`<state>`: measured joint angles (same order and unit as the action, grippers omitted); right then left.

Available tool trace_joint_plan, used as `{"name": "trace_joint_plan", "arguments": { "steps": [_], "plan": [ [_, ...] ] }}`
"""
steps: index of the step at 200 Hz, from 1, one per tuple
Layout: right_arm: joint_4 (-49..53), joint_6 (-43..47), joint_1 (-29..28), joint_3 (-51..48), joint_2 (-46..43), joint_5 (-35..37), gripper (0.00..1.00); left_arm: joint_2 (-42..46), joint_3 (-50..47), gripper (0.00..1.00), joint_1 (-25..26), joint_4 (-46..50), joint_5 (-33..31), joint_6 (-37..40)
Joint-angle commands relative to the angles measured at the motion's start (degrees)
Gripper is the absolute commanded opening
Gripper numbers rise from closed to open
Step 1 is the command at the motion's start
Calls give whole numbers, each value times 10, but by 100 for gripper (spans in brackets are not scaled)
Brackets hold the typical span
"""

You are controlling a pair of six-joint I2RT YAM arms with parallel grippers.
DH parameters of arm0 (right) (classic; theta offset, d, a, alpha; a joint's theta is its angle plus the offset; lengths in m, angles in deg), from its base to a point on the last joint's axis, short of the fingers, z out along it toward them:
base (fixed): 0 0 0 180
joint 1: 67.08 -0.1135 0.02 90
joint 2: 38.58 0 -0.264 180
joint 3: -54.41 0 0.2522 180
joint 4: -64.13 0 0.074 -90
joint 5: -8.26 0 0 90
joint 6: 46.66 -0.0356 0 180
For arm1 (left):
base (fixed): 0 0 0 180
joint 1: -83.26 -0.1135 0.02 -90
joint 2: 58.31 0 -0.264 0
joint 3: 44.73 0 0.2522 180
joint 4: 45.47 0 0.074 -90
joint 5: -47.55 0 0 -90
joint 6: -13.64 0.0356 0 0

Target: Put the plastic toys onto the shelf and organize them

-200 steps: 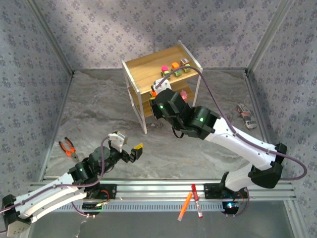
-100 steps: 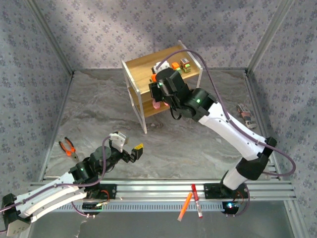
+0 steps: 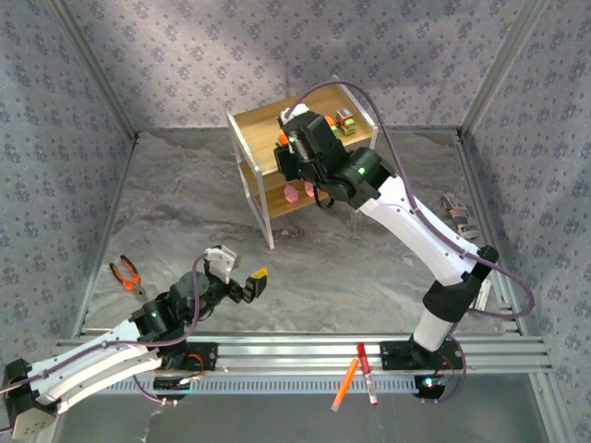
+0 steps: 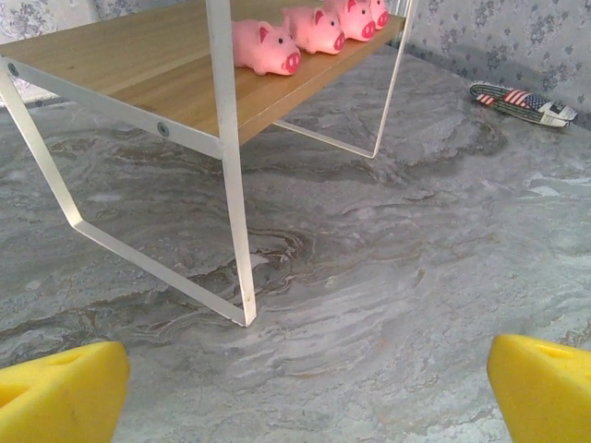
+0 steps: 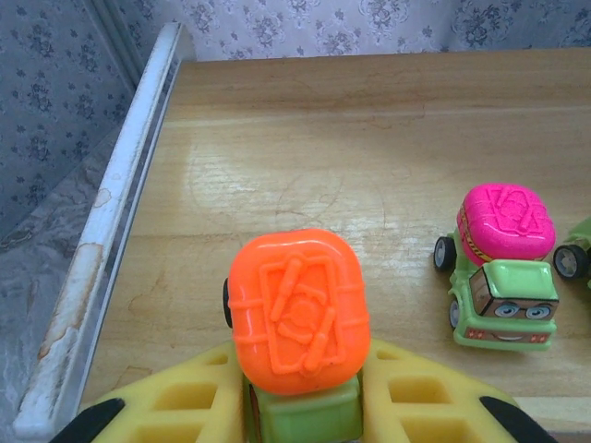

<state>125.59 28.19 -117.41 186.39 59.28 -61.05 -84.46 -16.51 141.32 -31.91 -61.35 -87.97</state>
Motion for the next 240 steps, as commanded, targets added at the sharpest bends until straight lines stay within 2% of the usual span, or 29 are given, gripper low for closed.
{"name": "trace_joint_plan", "arguments": {
  "steps": [1, 118, 240],
  "plan": [
    [33, 2, 5, 34, 14, -7, 28, -3, 7, 100, -3, -19, -2, -1],
    [92, 10, 13, 118, 76, -8, 28, -8, 9, 100, -3, -18, -4, -1],
    [111, 16, 22, 133, 92, -9, 29, -12, 10, 100, -3, -18, -6, 0]
  ]
}}
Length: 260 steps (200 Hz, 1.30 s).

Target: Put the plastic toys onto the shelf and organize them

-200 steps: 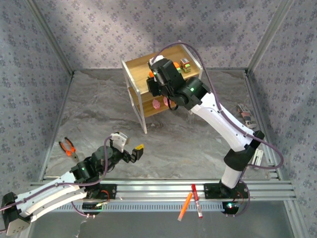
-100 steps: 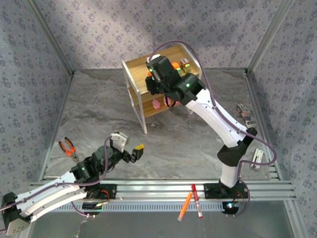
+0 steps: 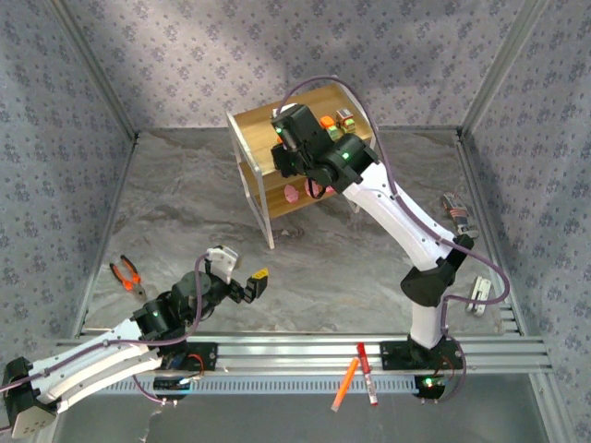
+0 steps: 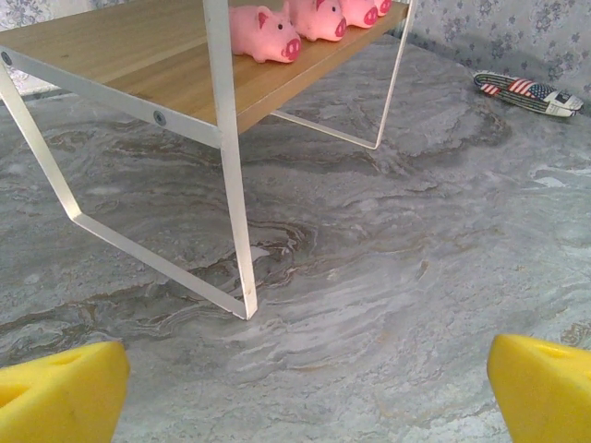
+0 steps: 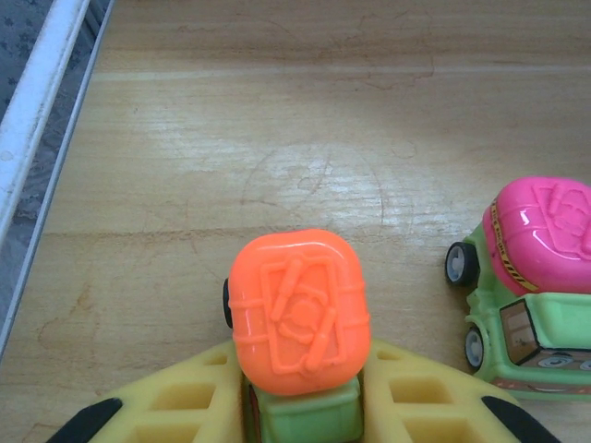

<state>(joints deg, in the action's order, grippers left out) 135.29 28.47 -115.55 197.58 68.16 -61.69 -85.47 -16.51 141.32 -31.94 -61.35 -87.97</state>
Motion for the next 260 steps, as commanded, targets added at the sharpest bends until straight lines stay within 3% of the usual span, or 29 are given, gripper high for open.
{"name": "trace_joint_plan", "arguments": {
  "steps": [1, 260],
  "plan": [
    [14, 14, 4, 21, 4, -3, 29, -2, 10, 100, -3, -18, -6, 0],
    [47, 29, 14, 72, 41, -16, 35, -5, 11, 100, -3, -16, -11, 1]
  ]
}}
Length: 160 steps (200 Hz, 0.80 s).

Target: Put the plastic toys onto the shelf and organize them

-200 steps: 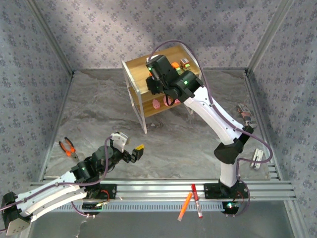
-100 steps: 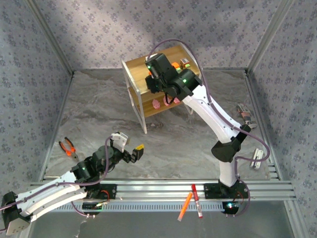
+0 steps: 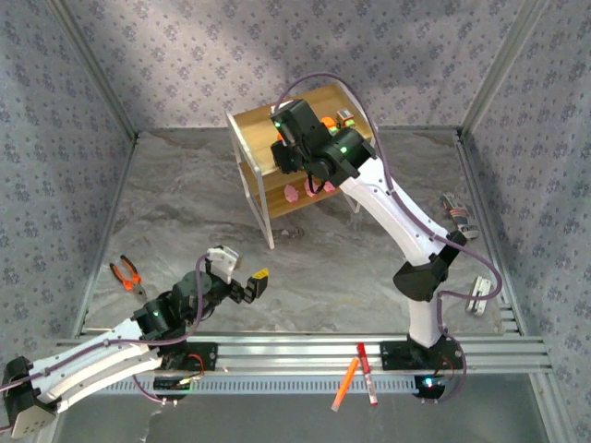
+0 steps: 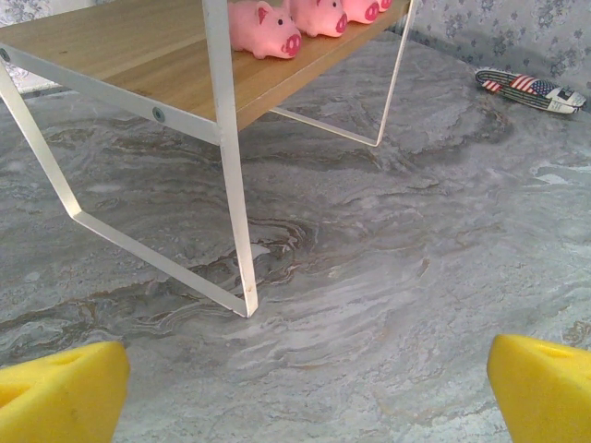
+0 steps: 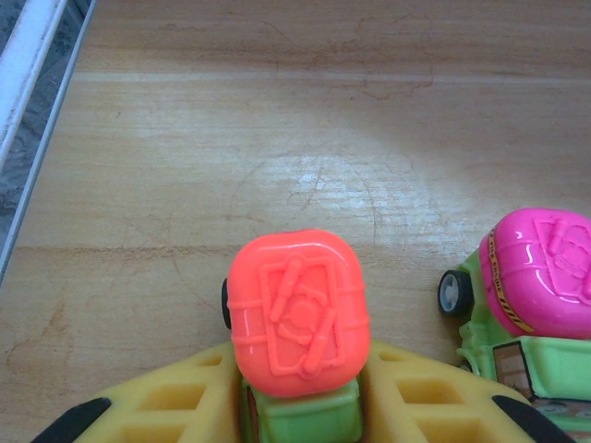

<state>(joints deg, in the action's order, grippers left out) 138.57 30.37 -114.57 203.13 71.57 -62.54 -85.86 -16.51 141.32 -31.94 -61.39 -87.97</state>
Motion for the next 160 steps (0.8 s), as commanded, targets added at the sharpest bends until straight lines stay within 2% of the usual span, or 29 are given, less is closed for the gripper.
{"name": "trace_joint_plan", "arguments": {
  "steps": [1, 160],
  "plan": [
    [14, 11, 4, 17, 7, -7, 35, -1, 11, 100, -3, -16, -11, 1],
    [15, 12, 2, 21, 1, -6, 40, -6, 12, 100, -3, -17, -8, 1]
  ]
}}
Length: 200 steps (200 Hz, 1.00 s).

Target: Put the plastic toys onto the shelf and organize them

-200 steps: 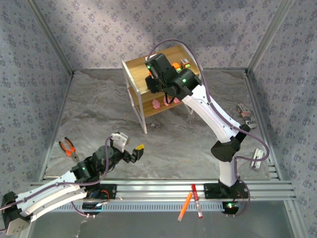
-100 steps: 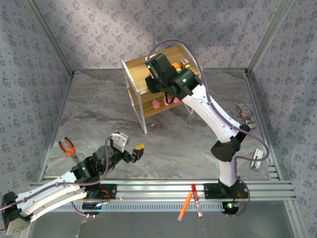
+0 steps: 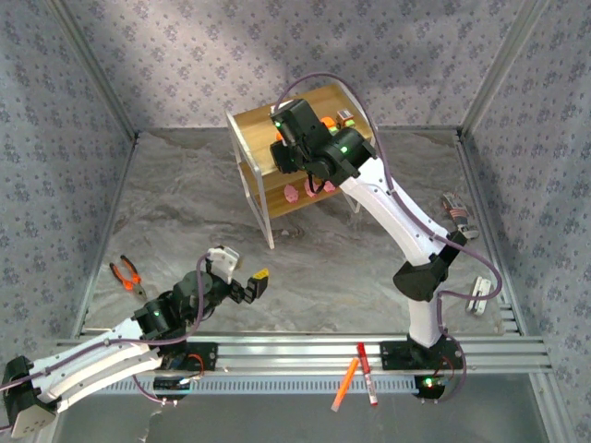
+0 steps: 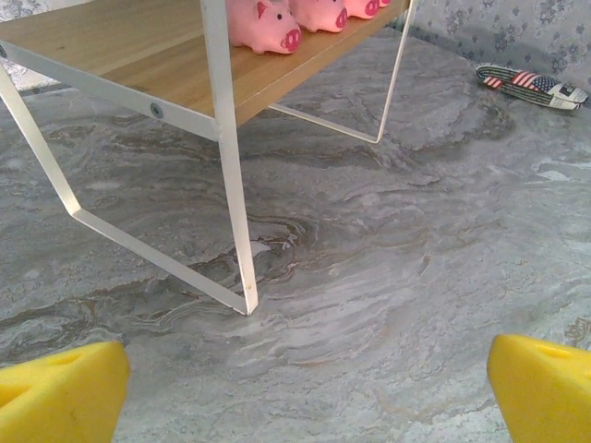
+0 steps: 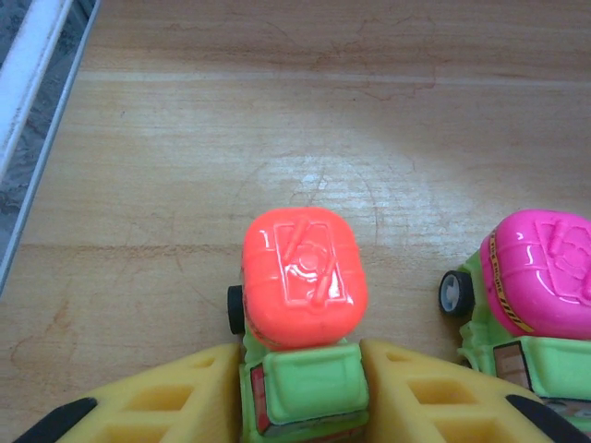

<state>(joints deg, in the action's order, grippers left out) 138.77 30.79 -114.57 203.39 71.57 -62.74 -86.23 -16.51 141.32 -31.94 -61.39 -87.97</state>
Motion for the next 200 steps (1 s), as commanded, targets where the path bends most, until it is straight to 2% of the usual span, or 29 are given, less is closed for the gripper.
{"name": "trace_joint_plan", "arguments": {
  "steps": [1, 112, 200],
  "plan": [
    [13, 8, 2, 18, 2, -4, 40, -2, 12, 99, -3, -17, -8, 1],
    [12, 10, -2, 21, -4, 1, 43, -3, 13, 100, -3, -17, -9, 1],
    [14, 15, -14, 21, -32, 25, 54, -6, 14, 100, -3, -17, -12, 1]
  ]
}}
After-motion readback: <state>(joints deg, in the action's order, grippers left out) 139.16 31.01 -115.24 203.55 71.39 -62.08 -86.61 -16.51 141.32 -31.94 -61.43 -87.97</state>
